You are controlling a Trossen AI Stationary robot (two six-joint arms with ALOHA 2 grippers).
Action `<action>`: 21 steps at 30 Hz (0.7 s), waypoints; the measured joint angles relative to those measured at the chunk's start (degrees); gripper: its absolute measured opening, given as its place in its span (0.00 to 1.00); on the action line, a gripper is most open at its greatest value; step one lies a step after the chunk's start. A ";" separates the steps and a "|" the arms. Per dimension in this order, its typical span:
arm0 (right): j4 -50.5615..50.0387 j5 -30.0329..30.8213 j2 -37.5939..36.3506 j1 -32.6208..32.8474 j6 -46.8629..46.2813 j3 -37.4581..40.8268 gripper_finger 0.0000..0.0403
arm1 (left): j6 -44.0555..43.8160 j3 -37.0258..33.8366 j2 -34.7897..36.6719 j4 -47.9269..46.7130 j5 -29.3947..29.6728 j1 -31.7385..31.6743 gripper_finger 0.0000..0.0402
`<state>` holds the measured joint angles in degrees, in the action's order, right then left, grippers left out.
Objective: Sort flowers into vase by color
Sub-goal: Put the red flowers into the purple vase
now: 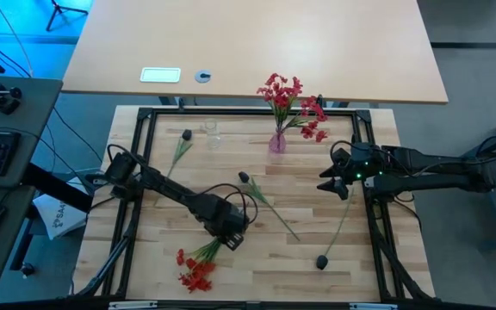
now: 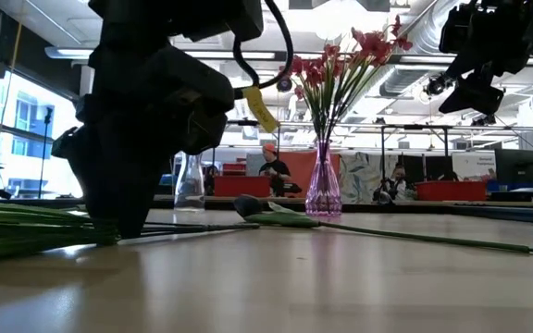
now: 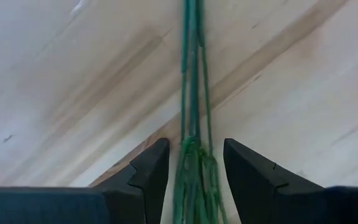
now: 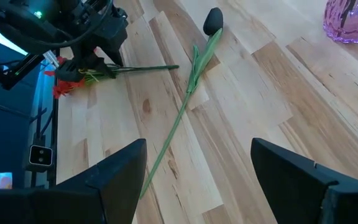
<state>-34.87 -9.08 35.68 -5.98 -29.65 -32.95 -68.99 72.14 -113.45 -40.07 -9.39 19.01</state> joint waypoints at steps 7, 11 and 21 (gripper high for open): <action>0.00 -0.02 0.00 0.00 -0.28 0.00 0.70 | 1.43 0.00 -0.76 0.29 0.93 0.19 0.31; 0.00 -0.03 0.00 0.00 0.11 0.00 0.70 | 0.26 -0.07 -0.62 -0.67 1.01 0.13 0.16; 4.18 -2.04 0.00 0.00 -3.13 0.02 0.70 | 0.02 -0.40 7.03 0.67 7.12 0.37 0.01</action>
<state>-30.70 -11.12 35.68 -5.98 -32.77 -32.93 -68.97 71.74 -106.42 -39.40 -2.26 19.38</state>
